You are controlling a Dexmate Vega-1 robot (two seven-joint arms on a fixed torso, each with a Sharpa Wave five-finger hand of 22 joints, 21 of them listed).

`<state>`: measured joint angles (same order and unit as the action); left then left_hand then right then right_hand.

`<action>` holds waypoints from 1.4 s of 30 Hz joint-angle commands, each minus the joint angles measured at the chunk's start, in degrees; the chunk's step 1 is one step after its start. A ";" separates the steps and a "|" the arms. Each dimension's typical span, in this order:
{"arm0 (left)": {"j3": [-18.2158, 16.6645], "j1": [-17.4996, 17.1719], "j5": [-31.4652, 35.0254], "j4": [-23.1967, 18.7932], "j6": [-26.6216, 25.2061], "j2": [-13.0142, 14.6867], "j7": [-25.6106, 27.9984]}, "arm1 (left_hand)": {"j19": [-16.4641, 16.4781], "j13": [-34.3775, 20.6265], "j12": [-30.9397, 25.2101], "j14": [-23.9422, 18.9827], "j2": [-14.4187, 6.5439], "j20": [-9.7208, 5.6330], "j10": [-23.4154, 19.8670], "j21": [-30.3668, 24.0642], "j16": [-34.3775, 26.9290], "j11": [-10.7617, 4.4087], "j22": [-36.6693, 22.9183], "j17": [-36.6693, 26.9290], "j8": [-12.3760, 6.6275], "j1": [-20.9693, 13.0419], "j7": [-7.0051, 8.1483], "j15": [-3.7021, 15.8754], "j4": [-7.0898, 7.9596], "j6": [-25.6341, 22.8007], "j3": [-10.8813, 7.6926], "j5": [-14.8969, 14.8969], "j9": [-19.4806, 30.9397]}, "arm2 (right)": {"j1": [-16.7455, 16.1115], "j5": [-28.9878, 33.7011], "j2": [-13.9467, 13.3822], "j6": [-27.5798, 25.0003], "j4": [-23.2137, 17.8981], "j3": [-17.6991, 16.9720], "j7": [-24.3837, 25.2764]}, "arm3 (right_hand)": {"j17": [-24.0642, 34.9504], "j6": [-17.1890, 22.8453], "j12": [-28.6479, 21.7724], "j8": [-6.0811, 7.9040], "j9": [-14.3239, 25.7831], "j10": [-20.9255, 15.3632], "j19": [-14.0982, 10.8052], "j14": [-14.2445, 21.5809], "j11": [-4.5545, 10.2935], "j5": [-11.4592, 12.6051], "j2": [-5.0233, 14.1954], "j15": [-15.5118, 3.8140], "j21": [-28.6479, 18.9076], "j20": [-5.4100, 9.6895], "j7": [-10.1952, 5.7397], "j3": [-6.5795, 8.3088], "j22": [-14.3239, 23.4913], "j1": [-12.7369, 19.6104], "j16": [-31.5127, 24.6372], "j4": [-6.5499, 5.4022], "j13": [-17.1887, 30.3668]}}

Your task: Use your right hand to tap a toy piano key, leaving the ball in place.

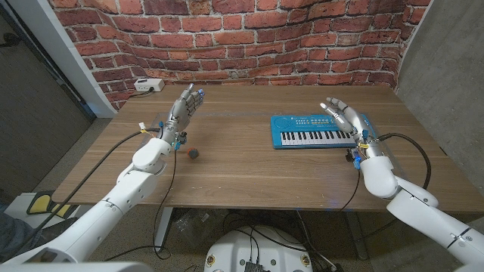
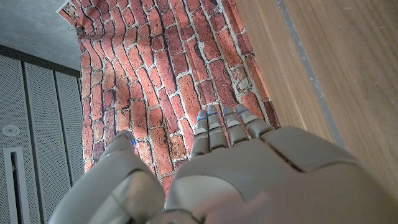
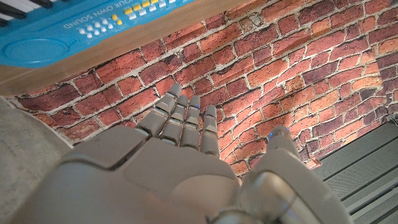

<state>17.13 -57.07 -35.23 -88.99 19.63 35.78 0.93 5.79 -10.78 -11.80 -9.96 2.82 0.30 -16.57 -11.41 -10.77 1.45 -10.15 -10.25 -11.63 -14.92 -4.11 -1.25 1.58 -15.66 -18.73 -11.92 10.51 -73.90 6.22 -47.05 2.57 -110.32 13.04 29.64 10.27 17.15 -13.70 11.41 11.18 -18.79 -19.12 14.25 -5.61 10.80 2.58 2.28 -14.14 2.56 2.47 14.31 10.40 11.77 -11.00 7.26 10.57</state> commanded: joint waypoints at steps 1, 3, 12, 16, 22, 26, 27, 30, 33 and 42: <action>-0.26 -0.83 0.19 -0.66 0.05 0.02 0.82 | -0.11 -0.23 0.38 0.43 0.09 -0.02 0.51 -0.03 0.36 0.04 -0.18 -0.21 0.22 -0.34 -0.09 -0.30 0.02 0.35 0.06 0.03 0.27 | 2.18 -7.47 1.94 5.47 2.39 -1.07 -5.71 | 0.22 0.00 0.20 0.04 0.17 -0.21 -0.49 -0.10 -0.38 -0.17 -0.16 0.36 0.03 0.30 0.09 -0.22 0.12 -0.49 0.24 -0.11 0.04; -0.29 -0.91 0.15 -0.69 0.09 0.03 0.79 | -0.11 -0.23 0.36 0.51 0.09 -0.06 0.48 -0.04 0.38 -0.01 -0.18 -0.21 0.22 -0.35 -0.10 -0.26 0.02 0.36 0.07 0.03 0.27 | 2.79 -9.31 2.56 6.60 3.24 -1.04 -6.86 | 0.23 0.06 0.22 0.06 0.17 -0.19 -0.43 -0.14 -0.48 -0.18 -0.18 0.48 0.07 0.25 0.13 -0.25 0.12 -0.54 0.26 -0.13 0.04; -0.35 -0.99 -0.04 -0.65 0.03 0.00 0.70 | -0.84 -0.24 0.50 1.28 0.04 -0.23 0.92 0.18 0.57 0.01 -0.21 -0.21 0.38 -0.40 -0.06 -0.40 0.02 0.76 0.14 0.01 0.27 | 4.80 -17.61 5.21 9.30 6.26 -0.92 -11.17 | 0.30 0.60 0.26 0.25 0.13 -0.36 -0.22 -0.23 -0.83 -0.27 -0.26 1.00 0.30 -0.03 0.19 -0.46 0.13 -0.94 0.29 -0.34 0.06; -0.29 -0.85 -0.26 -0.47 -0.04 -0.06 0.41 | -0.98 -0.24 0.54 1.56 0.02 -0.30 1.12 0.19 0.60 0.09 -0.22 -0.21 0.39 -0.43 -0.06 -0.51 0.02 0.84 0.17 0.00 0.28 | 5.55 -20.50 5.81 10.43 7.55 -0.83 -13.00 | 0.33 1.07 0.30 0.41 0.11 -0.38 -0.12 -0.29 -0.99 -0.31 -0.28 1.05 0.40 -0.14 0.23 -0.55 0.14 -1.14 0.30 -0.44 0.07; -0.24 -0.75 -0.24 -0.45 -0.07 0.02 0.20 | -1.09 -0.24 0.56 1.81 -0.03 -0.37 1.28 0.17 0.60 0.03 -0.23 -0.21 0.45 -0.47 -0.05 -0.36 0.02 1.05 0.21 0.00 0.28 | 7.02 -25.35 7.37 13.54 10.73 -0.38 -16.24 | 0.35 1.24 0.50 0.38 0.06 -0.12 0.07 -0.55 -1.02 -0.36 -0.37 1.32 0.61 -0.25 0.55 -0.71 0.15 -1.41 0.39 -0.55 0.08; -0.18 -0.75 -0.23 -0.69 -0.48 0.25 0.18 | -1.12 -0.24 0.55 1.87 -0.06 -0.41 1.29 0.15 0.58 0.01 -0.24 -0.21 0.48 -0.49 -0.02 -0.41 0.02 1.15 0.23 -0.01 0.28 | 7.91 -29.06 8.27 15.36 12.79 -0.12 -18.93 | 0.35 0.75 0.59 0.15 0.04 0.02 0.17 -0.57 -1.19 -0.38 -0.45 1.38 0.71 -0.35 0.56 -0.79 0.15 -1.52 0.39 -0.58 0.09; -0.16 -0.75 -0.11 -0.78 -0.62 0.28 0.35 | -1.18 -0.24 0.54 1.89 -0.06 -0.45 1.29 0.17 0.57 0.03 -0.24 -0.21 0.48 -0.50 -0.04 -0.39 0.02 1.16 0.23 -0.01 0.28 | 8.16 -29.93 8.46 15.80 13.35 -0.05 -19.63 | 0.35 0.63 0.61 0.09 0.03 0.02 0.17 -0.56 -1.22 -0.38 -0.47 1.40 0.72 -0.34 0.56 -0.81 0.15 -1.54 0.39 -0.59 0.09; -0.06 -0.66 0.01 -0.75 -0.61 0.25 0.32 | -1.48 -0.24 0.55 1.96 -0.08 -0.45 1.35 0.26 0.56 0.06 -0.24 -0.21 0.45 -0.51 0.01 -0.39 0.02 1.12 0.25 -0.01 0.28 | 8.70 -31.42 8.98 16.72 14.55 0.17 -20.62 | 0.36 0.39 0.64 -0.01 0.02 0.05 0.18 -0.59 -1.19 -0.39 -0.52 1.37 0.76 -0.37 0.66 -0.86 0.15 -1.61 0.39 -0.61 0.09; 0.04 -0.63 0.21 -0.69 -0.45 0.12 0.43 | -1.63 -0.24 0.52 2.30 -0.09 -0.47 1.34 0.28 0.65 0.04 -0.25 -0.21 0.47 -0.53 0.02 -0.34 0.02 1.19 0.27 -0.01 0.28 | 9.34 -32.62 9.39 17.31 15.61 0.42 -21.45 | 0.36 0.30 0.62 -0.05 0.01 -0.02 0.18 -0.58 -1.23 -0.39 -0.56 1.40 0.78 -0.38 0.70 -0.90 0.15 -1.66 0.38 -0.63 0.09; 0.07 -0.76 0.25 -1.47 -1.56 0.62 0.81 | -1.78 -0.25 0.50 2.44 -0.12 -0.60 1.39 0.25 0.58 0.03 -0.26 -0.21 0.45 -0.56 -0.04 -0.36 0.03 1.24 0.34 -0.02 0.28 | 10.47 -34.59 9.71 18.00 16.97 0.90 -22.67 | 0.38 0.30 0.63 -0.07 -0.03 -0.16 0.14 -0.53 -1.39 -0.40 -0.68 1.44 0.87 -0.37 0.82 -1.06 0.15 -1.92 0.34 -0.72 0.10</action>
<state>17.07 -57.82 -35.27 -89.79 19.01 35.97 1.31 4.15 -10.78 -11.31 -7.95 2.81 -0.11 -15.33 -11.41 -10.34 1.63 -10.27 -10.25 -11.40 -14.93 -4.11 -1.63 1.58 -14.63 -18.74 -11.92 10.51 -65.04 -24.45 -38.23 18.81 -95.78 13.33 9.49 10.54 17.69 -13.25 11.41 11.20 -18.59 -19.10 13.53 -6.65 10.57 1.83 3.40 -13.30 2.55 3.40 13.50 10.41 10.40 -10.78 6.45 10.56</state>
